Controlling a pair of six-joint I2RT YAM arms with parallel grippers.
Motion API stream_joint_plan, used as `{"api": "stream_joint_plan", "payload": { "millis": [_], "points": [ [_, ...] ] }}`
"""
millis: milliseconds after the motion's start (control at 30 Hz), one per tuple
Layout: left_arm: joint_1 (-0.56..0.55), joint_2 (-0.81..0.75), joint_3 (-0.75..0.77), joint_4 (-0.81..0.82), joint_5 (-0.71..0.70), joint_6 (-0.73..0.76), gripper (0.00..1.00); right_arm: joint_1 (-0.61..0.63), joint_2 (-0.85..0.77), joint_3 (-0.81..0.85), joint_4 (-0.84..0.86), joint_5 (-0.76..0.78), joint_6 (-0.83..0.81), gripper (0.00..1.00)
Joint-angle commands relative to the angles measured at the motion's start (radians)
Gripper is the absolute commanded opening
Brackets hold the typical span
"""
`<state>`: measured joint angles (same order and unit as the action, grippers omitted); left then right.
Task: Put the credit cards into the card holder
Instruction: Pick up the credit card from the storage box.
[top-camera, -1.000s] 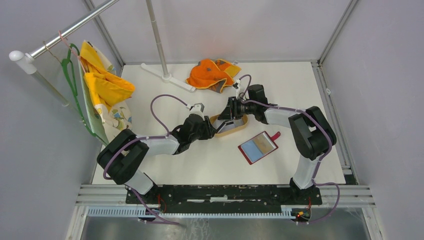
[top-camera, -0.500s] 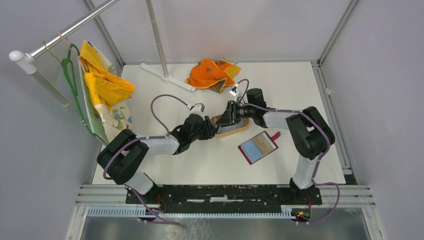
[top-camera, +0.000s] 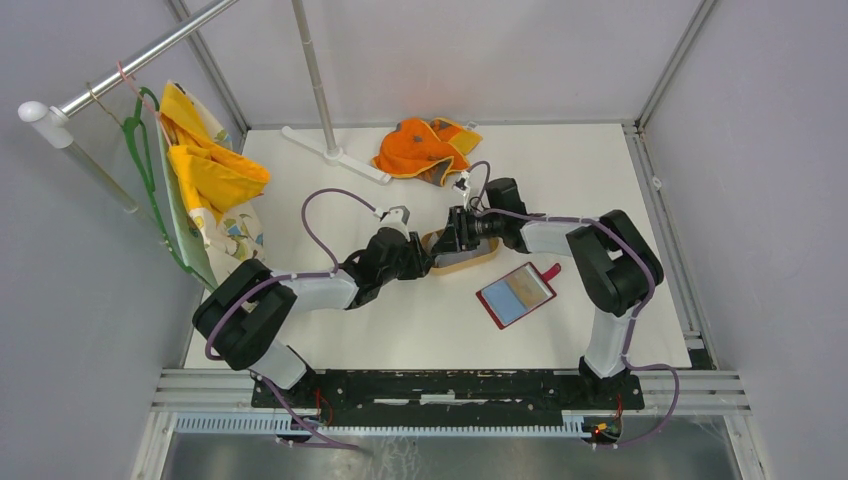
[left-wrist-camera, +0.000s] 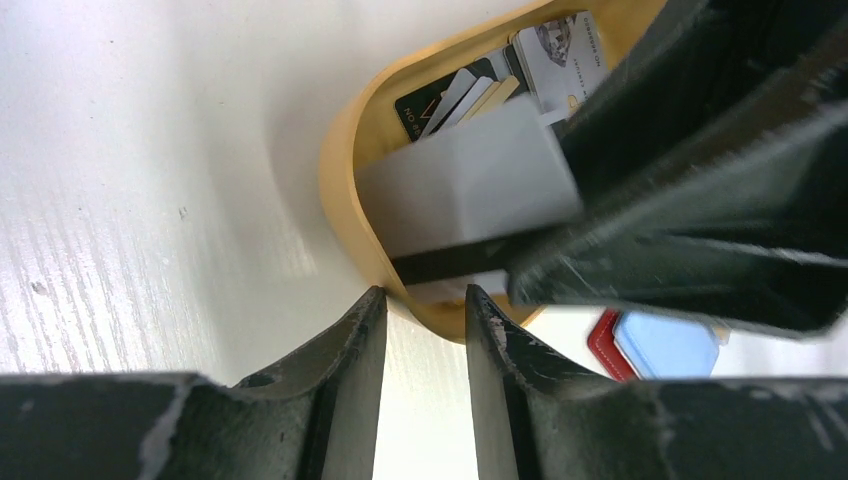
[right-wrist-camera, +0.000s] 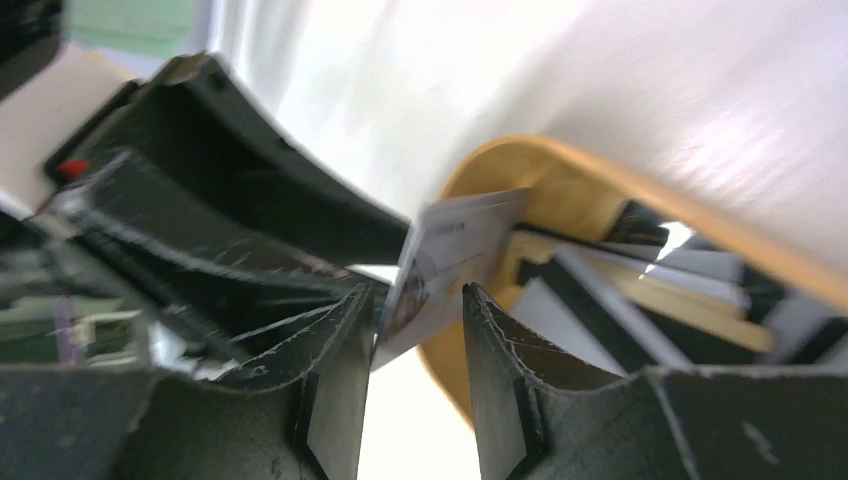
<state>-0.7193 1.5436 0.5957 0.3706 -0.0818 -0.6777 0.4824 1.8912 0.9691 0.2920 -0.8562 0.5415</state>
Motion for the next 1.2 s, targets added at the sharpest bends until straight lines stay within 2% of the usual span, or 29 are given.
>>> {"api": "stream_joint_plan", "payload": {
  "millis": [0, 133, 367, 600, 833, 900, 1033, 1167],
  "points": [
    [-0.002, -0.041, 0.041, 0.06, 0.013, -0.003, 0.41, 0.006, -0.016, 0.06, -0.159, 0.161, -0.197, 0.44],
    [-0.002, -0.052, 0.038, 0.058, 0.019, -0.001, 0.41, 0.005, -0.008, 0.087, -0.194, 0.195, -0.256, 0.44],
    [-0.001, -0.094, 0.031, 0.043, 0.02, 0.007, 0.41, -0.003, 0.018, 0.097, -0.194, 0.193, -0.262, 0.44],
    [-0.002, -0.151, 0.023, 0.01, 0.019, 0.016, 0.41, -0.04, 0.056, 0.089, -0.125, 0.1, -0.121, 0.44],
    [-0.001, -0.238, -0.007, -0.026, 0.005, 0.012, 0.41, -0.04, 0.075, 0.126, -0.19, 0.104, -0.126, 0.43],
    [-0.002, -0.255, -0.015, -0.037, 0.005, 0.012, 0.41, -0.04, 0.074, 0.131, -0.202, 0.107, -0.123, 0.39],
    [-0.002, -0.288, -0.024, -0.062, 0.002, 0.013, 0.41, -0.04, 0.081, 0.136, -0.221, 0.109, -0.123, 0.23],
    [-0.001, -0.333, -0.038, -0.086, -0.008, 0.012, 0.41, -0.054, 0.074, 0.147, -0.242, 0.107, -0.139, 0.1]
  ]
}}
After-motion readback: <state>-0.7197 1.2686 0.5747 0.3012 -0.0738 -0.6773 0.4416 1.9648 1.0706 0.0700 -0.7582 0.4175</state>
